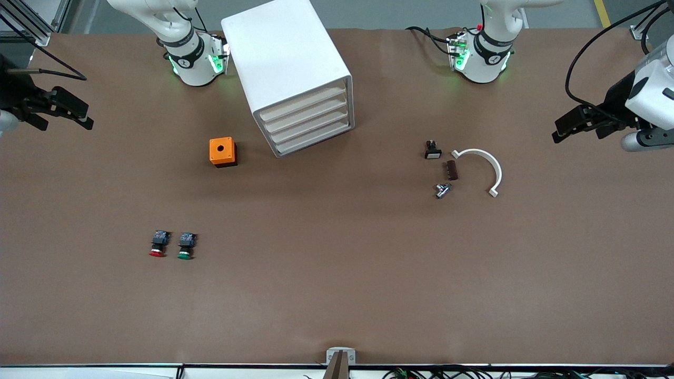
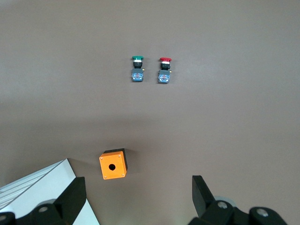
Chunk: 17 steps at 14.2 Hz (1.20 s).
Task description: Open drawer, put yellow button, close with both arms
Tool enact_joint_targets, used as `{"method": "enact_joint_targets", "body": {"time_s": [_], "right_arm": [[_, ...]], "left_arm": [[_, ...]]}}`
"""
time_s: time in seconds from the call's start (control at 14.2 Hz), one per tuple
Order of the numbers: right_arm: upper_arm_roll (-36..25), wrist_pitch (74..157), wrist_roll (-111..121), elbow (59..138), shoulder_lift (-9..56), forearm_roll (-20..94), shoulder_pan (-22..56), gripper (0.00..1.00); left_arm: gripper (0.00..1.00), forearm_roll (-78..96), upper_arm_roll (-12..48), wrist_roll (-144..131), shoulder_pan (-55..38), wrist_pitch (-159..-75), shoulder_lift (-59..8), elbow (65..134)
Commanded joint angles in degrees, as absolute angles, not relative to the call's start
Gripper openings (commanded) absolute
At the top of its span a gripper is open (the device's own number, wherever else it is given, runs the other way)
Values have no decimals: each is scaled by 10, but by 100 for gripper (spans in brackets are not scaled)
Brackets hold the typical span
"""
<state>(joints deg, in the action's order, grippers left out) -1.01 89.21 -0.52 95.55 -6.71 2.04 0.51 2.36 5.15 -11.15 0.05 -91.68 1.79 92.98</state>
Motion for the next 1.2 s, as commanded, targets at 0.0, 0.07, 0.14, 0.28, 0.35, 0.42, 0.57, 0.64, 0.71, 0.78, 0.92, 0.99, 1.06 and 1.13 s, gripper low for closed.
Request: {"method": "enact_joint_targets", "body": {"time_s": [0.0,0.07,0.14,0.28,0.35,0.42,0.57,0.64,0.71,0.78,0.92,0.99,1.06,1.13], "right_arm": [[-9,895,0,964,-79,27,4,100],[-9,894,0,964,-79,27,4,100],[-8,894,0,965,-79,27,4,100],[-8,894,1,964,-79,27,4,100],[-8,894,1,964,-79,27,4,100],[-8,894,1,964,-79,27,4,100],[-8,894,1,964,-79,27,4,100],[-8,894,1,964,-79,27,5,100],[-8,893,1,964,-79,27,4,100],[-8,893,1,964,-79,27,4,100],[-9,894,2,964,-79,26,2,100],[-10,894,4,964,-78,26,0,100],[-11,894,5,964,-78,25,-2,100],[-11,895,5,964,-78,25,-2,100]], "left_arm": [[100,-3,59,-103,1,-938,21,931],[100,-2,59,-103,1,-940,20,927],[100,-1,60,-103,0,-940,19,925],[100,0,60,-112,-3,-940,8,909],[100,0,61,-114,-4,-940,4,901],[100,0,61,-114,-4,-940,4,898],[100,1,61,-114,-3,-940,3,898],[100,2,61,-114,-3,-940,3,899],[100,3,61,-114,-2,-940,3,899],[100,3,61,-114,-2,-939,2,900],[100,4,61,-115,-2,-939,2,902],[100,4,61,-115,-1,-938,2,902],[100,4,61,-115,-1,-938,2,902],[100,4,61,-115,-2,-938,2,902]]}}
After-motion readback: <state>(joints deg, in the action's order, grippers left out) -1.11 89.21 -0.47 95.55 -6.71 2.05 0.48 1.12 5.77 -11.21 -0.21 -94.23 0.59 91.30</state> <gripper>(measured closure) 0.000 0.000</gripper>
